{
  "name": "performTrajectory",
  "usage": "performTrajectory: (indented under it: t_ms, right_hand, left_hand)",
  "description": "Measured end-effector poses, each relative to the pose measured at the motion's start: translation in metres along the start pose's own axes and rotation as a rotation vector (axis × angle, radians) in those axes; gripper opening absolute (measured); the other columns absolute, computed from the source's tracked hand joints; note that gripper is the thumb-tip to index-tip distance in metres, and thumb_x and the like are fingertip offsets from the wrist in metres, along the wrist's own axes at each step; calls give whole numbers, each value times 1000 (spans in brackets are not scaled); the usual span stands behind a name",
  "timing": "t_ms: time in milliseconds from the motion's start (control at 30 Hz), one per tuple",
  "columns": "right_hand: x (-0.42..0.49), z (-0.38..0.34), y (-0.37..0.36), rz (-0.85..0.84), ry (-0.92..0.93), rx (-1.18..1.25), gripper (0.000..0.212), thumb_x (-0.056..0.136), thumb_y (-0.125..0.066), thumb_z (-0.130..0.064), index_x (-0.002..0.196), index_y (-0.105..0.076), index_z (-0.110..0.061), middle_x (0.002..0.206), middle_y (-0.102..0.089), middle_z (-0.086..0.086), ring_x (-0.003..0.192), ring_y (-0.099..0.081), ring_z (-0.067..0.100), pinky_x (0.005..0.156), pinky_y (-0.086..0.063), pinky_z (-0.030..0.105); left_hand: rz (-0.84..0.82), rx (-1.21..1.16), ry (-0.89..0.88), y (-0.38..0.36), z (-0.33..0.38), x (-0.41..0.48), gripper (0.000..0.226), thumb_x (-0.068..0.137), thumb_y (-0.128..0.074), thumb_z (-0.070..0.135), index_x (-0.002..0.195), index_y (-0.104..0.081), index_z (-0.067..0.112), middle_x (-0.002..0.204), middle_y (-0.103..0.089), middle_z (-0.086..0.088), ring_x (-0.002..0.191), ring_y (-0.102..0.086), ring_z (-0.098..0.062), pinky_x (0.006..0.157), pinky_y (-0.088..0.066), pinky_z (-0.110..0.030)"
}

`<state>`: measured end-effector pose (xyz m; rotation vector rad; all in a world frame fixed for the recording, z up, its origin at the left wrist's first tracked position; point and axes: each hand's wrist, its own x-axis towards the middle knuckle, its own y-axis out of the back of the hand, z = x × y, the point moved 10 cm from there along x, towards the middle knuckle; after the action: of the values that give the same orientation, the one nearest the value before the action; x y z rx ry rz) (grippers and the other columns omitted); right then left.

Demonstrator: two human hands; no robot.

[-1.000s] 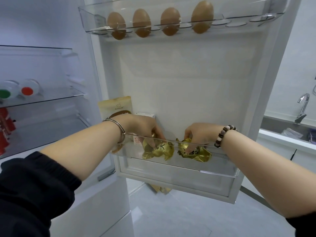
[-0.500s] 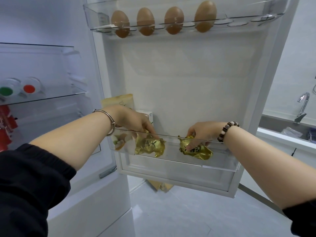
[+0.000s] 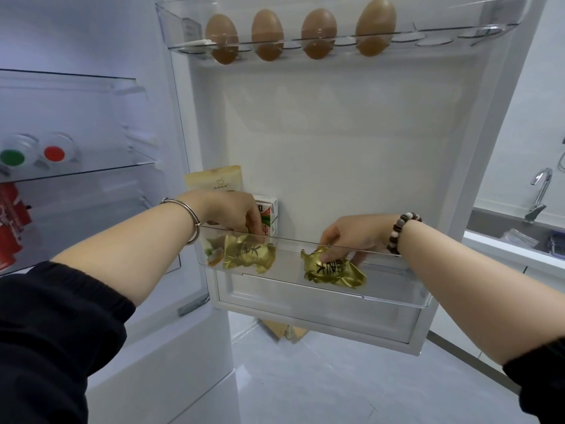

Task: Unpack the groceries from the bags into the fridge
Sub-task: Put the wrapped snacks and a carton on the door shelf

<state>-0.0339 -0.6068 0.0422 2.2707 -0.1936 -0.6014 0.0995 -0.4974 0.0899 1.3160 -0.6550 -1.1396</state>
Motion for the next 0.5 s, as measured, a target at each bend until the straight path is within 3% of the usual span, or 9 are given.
performTrajectory:
  t_ms: [133, 267, 367, 500]
  right_hand:
    - [6, -25, -9, -9, 39, -24, 28, 81, -73, -19, 106, -66, -7, 105, -68, 12, 95, -65, 22, 80, -57, 41]
    - [16, -53, -14, 58, 103, -12, 27, 78, -75, -19, 101, -68, -7, 96, -70, 9, 91, -67, 20, 74, -59, 36]
    - [23, -64, -11, 116, 126, 25, 13, 77, -75, -12, 89, -69, -10, 86, -69, 6, 86, -69, 21, 71, -59, 35]
    - [28, -75, -8, 195, 186, -32, 3, 78, -74, -13, 80, -71, -13, 81, -68, 0, 92, -68, 24, 80, -58, 39]
  left_hand:
    - [-11, 31, 23, -1, -5, 0, 27, 79, -68, 14, 81, -75, 39, 89, -71, 18, 94, -62, -10, 88, -52, -29]
    - [26, 4, 0, -1, -4, 0, 11, 72, -79, 34, 79, -74, 40, 84, -70, 21, 89, -62, -5, 79, -49, -21]
    - [50, 7, -12, 0, -5, -2, 13, 69, -80, 35, 79, -74, 40, 84, -68, 22, 89, -61, -4, 77, -47, -19]
    - [66, 34, 0, 3, -9, -6, 13, 67, -82, 32, 76, -73, 37, 79, -69, 21, 85, -61, -3, 79, -50, -22]
